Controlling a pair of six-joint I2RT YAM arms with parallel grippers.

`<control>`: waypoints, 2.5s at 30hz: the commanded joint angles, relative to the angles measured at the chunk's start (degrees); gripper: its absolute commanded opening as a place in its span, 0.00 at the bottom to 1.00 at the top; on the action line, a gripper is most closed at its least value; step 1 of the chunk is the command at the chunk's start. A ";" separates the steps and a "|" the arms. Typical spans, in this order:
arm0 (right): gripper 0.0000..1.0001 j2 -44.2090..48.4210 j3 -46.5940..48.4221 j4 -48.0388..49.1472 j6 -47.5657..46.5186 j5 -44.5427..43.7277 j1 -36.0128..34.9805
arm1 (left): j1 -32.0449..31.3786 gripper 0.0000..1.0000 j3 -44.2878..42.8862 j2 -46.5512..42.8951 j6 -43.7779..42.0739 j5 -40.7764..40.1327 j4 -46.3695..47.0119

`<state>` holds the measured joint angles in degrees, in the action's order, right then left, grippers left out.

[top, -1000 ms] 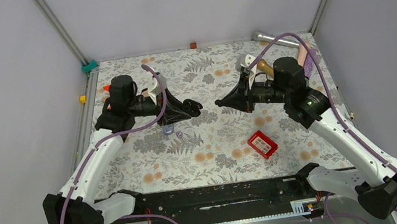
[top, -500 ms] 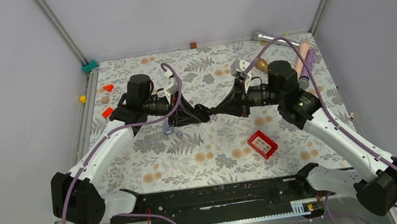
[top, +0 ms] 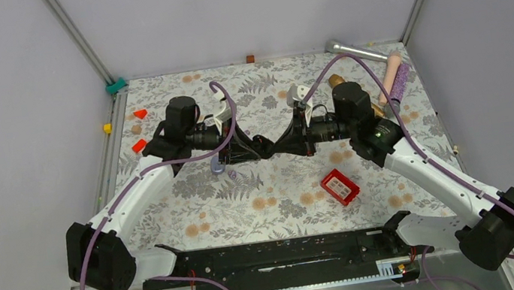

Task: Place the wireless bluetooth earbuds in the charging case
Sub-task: Insert the right earbud into the right side groove of the charging case.

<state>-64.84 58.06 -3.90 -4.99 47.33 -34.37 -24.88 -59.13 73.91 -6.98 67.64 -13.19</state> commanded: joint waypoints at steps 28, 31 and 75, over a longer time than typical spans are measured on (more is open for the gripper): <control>0.13 -1.76 -1.27 1.65 -3.77 -7.88 -2.14 | -0.51 0.00 -2.23 -0.87 -0.22 -0.83 2.50; 0.13 -2.28 -1.36 2.06 -3.30 -8.11 -2.40 | -0.52 0.00 -2.27 -0.96 -0.23 -0.93 2.50; 0.35 0.31 0.71 -1.40 -4.29 -6.06 -2.42 | -0.47 0.00 -2.28 -2.07 -0.39 -1.43 2.46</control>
<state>-66.76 56.07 -4.45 -7.68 39.94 -36.69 -25.15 -59.13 73.97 -7.01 65.56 -13.19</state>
